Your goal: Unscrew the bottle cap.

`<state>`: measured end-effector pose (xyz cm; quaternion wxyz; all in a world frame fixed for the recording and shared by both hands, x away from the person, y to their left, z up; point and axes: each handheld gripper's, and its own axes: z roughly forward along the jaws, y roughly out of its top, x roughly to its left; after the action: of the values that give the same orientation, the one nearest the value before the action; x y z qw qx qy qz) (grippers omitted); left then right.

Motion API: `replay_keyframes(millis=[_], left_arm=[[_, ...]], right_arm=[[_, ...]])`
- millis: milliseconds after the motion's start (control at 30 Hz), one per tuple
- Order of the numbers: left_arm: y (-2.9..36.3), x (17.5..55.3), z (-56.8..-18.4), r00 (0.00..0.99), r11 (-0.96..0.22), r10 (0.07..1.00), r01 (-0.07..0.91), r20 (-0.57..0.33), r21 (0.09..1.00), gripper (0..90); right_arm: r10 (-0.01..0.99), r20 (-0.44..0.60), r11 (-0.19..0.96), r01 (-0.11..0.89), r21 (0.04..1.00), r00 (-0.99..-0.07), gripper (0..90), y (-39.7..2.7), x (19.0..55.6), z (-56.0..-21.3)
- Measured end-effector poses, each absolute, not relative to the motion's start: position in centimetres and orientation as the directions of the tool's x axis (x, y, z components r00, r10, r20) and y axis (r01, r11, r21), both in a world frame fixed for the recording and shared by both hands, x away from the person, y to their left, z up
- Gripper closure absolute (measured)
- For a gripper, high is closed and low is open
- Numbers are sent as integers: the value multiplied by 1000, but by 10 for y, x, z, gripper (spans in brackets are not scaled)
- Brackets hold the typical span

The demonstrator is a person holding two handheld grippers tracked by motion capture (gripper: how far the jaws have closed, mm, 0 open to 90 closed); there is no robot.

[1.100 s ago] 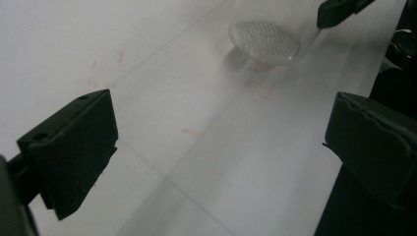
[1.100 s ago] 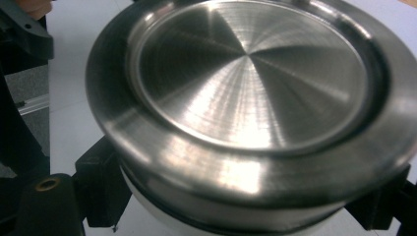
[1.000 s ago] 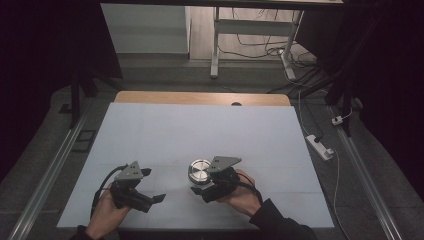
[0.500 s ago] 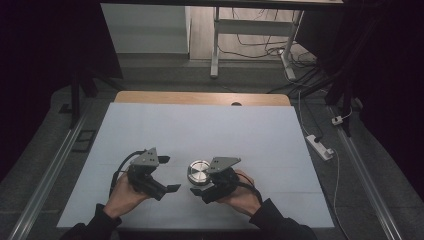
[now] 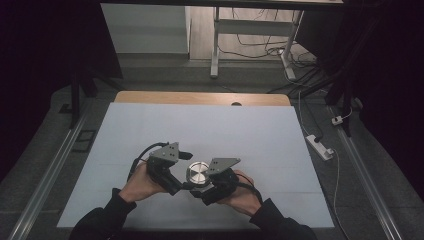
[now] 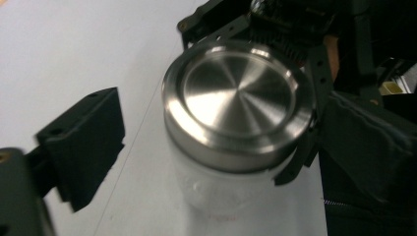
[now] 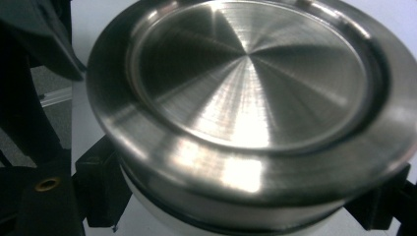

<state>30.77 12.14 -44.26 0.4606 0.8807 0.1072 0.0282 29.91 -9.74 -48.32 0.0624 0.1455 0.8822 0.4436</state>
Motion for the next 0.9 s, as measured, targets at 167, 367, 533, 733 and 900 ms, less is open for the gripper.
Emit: replay_keyframes(millis=[167, 367, 533, 733, 900], left_arm=[[112, 311, -442, 987, -582, 153, 122, -39, 804, 145], [103, 309, -443, 983, -601, 183, 129, -21, 789, 184], [96, 303, -441, 952, -582, 304, 206, -24, 787, 186], [81, 294, -440, 878, -542, 478, 313, -20, 780, 185], [80, 296, -438, 876, -527, 482, 325, -39, 786, 95]], right_arm=[[303, 15, 565, 192, 802, -953, 147, -97, 299, -483], [314, 12, 564, 197, 802, -949, 147, -98, 299, -483], [357, 2, 556, 214, 804, -934, 148, -99, 301, -481], [431, -14, 543, 247, 803, -902, 148, -101, 304, -482], [456, -8, 537, 268, 800, -890, 148, -102, 305, -482]])
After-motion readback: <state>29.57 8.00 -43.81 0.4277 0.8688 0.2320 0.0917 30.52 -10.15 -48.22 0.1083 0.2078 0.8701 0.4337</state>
